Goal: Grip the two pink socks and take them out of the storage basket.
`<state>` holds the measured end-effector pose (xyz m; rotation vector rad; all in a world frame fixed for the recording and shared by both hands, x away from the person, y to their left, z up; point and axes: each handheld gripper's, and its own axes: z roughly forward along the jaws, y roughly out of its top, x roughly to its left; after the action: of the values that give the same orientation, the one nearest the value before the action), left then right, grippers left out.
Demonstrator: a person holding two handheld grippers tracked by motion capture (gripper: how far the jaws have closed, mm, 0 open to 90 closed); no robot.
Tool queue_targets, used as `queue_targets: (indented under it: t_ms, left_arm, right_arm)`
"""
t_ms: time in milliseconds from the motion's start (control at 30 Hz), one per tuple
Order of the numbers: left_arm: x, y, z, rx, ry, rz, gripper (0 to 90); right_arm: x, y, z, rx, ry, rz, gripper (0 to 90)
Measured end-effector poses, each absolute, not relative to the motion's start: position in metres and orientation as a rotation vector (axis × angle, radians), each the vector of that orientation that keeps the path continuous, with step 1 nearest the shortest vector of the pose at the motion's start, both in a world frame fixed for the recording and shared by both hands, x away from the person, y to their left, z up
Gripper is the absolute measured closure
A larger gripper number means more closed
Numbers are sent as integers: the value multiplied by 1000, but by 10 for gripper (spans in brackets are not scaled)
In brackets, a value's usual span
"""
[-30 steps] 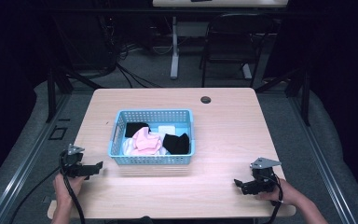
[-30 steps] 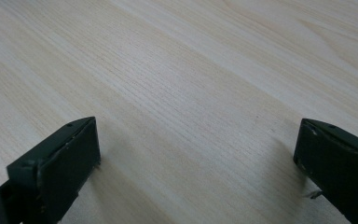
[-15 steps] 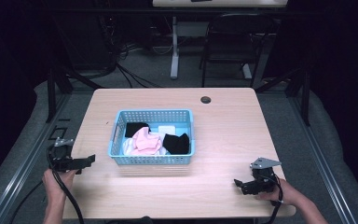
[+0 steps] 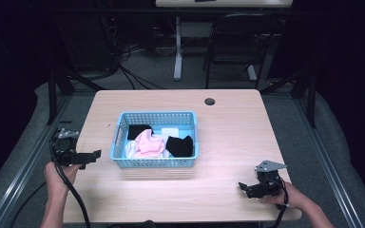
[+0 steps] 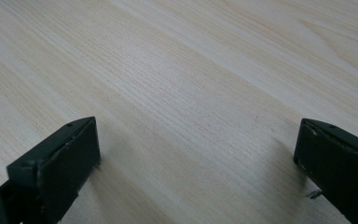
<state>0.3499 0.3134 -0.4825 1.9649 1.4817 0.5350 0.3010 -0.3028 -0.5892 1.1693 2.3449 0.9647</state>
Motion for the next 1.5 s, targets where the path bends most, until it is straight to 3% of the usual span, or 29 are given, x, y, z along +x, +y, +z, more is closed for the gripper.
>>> queue_targets:
  t_ms: [567,1000,1167,1500]
  left_arm:
    - [377,246,-439,2127,1281,495,0]
    - [407,190,-449,2275,1193,377,0]
    - [426,165,-464,2365,1192,317,71]
    - [446,158,-484,2415,1255,226,247]
  right_arm:
    - [301,-303,-589,1169,2345,965,0]
    - [301,-303,-589,1169,2345,964,0]
    - [301,-303,-589,1169,2346,962,0]
    - [300,-303,-589,1169,2345,969,0]
